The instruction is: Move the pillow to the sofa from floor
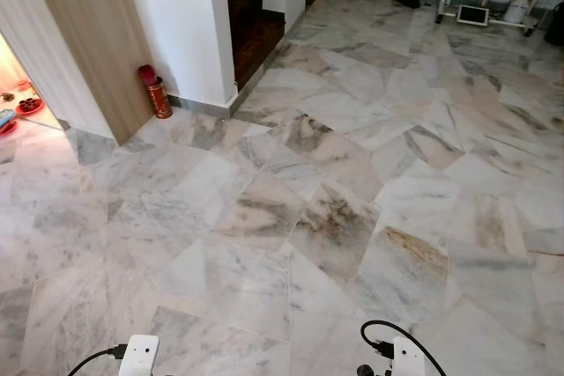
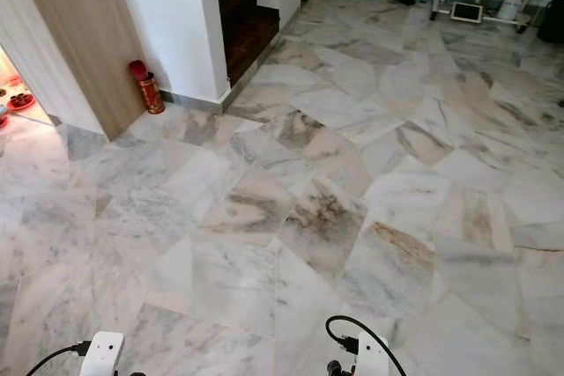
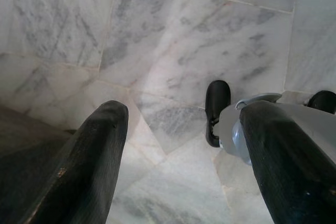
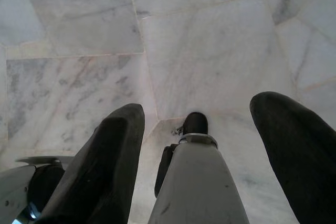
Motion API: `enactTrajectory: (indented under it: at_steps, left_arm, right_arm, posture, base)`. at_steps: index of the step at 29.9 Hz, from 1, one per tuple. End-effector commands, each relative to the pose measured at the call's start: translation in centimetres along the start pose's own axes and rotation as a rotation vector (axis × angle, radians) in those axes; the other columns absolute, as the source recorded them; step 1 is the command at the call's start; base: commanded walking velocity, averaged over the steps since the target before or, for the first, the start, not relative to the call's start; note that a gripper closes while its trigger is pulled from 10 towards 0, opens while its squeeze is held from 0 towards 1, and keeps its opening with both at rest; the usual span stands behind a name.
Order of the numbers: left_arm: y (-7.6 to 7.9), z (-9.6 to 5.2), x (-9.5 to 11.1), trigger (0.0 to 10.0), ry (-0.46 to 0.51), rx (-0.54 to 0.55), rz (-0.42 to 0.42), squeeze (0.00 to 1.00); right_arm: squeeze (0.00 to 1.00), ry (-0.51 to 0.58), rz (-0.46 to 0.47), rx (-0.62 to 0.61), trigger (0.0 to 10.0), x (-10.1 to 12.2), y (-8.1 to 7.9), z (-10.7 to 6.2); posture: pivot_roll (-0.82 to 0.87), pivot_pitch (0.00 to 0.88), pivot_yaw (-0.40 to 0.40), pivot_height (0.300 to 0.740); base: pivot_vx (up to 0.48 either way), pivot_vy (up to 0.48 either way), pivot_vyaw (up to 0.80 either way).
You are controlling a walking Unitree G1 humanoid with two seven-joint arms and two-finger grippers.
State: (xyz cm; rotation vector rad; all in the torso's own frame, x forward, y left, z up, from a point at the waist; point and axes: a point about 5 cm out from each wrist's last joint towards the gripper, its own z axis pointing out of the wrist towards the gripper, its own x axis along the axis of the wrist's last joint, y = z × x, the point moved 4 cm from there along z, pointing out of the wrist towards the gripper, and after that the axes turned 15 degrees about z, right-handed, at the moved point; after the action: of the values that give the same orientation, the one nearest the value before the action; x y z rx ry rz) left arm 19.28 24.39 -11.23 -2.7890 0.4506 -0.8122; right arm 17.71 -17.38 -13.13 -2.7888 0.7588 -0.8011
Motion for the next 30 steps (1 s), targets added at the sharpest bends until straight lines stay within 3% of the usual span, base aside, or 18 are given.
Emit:
enactTrajectory:
  at_steps: [1, 30]
  left_arm:
    - [-0.3, -0.1, -0.6, 10.0, -0.028, 0.0, 0.012, 0.0]
    - [0.8, 0.0, -0.8, 10.0, -0.045, -0.013, -0.007, 0.0]
  right_arm:
    - [0.0, -0.007, 0.012, -0.001, 10.0, -0.2, -0.1, 0.0]
    - [0.0, -0.011, -0.01, 0.007, 10.0, -0.1, -0.2, 0.0]
  posture:
    - [-0.01, 0.0, -0.009, 0.74]
    - [-0.01, 0.0, -0.025, 0.74]
  base:
    - [0.0, 0.0, 0.8]
    - [0.0, 0.0, 0.8]
